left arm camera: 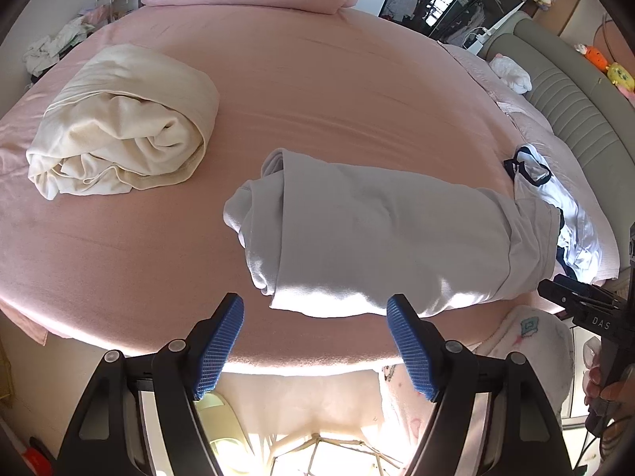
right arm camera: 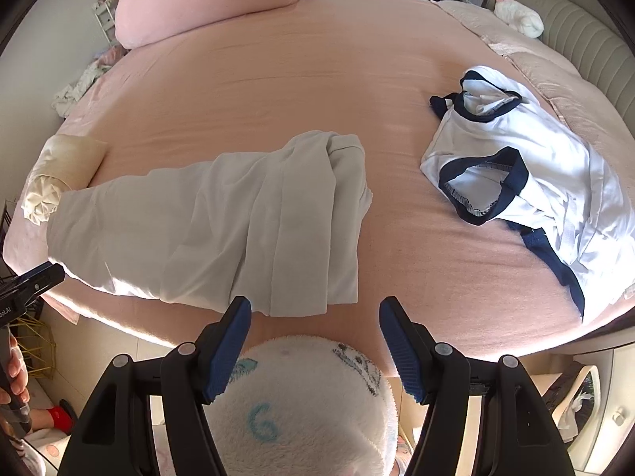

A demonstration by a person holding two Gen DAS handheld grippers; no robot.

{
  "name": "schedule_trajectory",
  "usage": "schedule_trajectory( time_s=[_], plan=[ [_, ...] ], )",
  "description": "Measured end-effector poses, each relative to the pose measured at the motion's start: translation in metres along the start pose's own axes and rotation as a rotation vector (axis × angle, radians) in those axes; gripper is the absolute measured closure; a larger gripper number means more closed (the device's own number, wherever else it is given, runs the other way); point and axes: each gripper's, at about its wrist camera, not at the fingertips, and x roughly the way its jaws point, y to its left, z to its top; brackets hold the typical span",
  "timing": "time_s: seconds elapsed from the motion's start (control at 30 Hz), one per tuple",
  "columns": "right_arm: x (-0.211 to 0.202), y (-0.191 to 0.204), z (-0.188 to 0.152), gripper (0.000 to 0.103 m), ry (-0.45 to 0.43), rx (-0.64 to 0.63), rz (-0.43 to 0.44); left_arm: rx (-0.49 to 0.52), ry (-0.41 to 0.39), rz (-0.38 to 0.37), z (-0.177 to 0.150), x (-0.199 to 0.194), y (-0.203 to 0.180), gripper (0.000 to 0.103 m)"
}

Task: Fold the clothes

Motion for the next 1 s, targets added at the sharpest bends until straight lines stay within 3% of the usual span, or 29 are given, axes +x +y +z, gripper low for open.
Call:
schedule_trajectory(
  time_s=[0.23, 0.27, 0.3, 0.37, 0.43, 0.87, 1.0],
  plan=[
    [0.015, 0.012, -0.001, 0.037, 0.025, -0.052, -0.038, 0.010, 0.003, 0.043, 0.002, 0.013, -0.003, 0.030],
    [0.018, 0.014, -0.001, 0.045, 0.031, -0.064, -0.045, 0.004, 0.008, 0.059, 0.001, 0.016, -0.004, 0.031],
    [0.020, 0.016, -0.001, 0.059, 0.037, -0.075, -0.052, 0.003, 0.013, 0.058, 0.001, 0.019, -0.005, 0.041],
    [0.028, 0.020, -0.003, 0.061, 0.060, -0.089, -0.093, 0.012, 0.020, 0.067, -0.001, 0.024, -0.008, 0.050],
    [0.031, 0.020, -0.003, 0.064, 0.066, -0.071, -0.118, 0.023, 0.019, 0.102, -0.001, 0.028, -0.012, 0.050],
    [0.039, 0.006, 0.000, 0.065, 0.090, 0.017, -0.204, 0.170, 0.003, 0.270, 0.004, 0.025, -0.018, 0.046],
    [0.035, 0.002, 0.001, 0.061, 0.121, 0.041, -0.143, 0.161, 0.032, 0.231, 0.005, 0.017, -0.022, 0.047]
  ],
)
